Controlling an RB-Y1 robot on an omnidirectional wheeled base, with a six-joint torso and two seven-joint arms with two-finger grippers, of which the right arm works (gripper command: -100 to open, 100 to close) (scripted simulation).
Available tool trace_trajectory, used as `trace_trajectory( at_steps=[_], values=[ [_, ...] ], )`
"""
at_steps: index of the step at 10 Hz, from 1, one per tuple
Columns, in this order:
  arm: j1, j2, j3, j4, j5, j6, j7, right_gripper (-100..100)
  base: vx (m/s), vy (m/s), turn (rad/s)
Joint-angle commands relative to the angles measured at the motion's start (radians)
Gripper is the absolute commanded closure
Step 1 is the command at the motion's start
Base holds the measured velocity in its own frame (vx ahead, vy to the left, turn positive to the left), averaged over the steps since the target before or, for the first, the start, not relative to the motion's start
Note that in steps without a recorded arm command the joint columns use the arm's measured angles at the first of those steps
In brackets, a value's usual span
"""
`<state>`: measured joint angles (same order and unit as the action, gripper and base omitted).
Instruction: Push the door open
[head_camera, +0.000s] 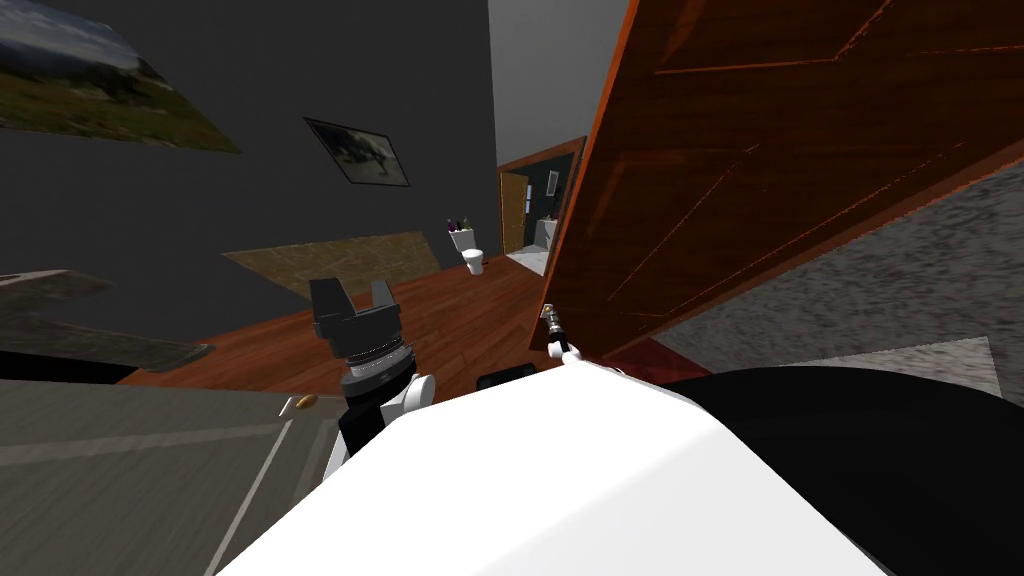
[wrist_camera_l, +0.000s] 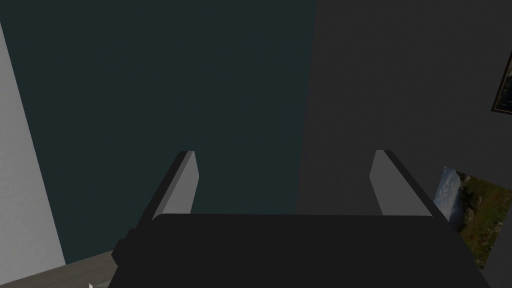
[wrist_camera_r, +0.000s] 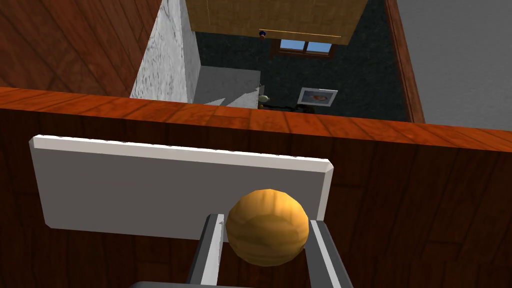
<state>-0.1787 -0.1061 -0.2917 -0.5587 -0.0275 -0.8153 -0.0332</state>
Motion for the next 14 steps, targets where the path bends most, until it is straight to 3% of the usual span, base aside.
trace_trajectory(
  at_steps=[1,10,14],
  values=[
    [-0.001,-0.011,-0.021,0.007,-0.012,-0.006,0.004,100,0.192,0.074,-0.059],
    [0.009,-0.019,-0.083,-0.001,-0.051,0.004,0.029,100,0.16,0.046,-0.052],
    [0.015,-0.028,-0.133,0.002,-0.079,0.002,0.047,100,0.219,0.005,-0.046]
  ],
)
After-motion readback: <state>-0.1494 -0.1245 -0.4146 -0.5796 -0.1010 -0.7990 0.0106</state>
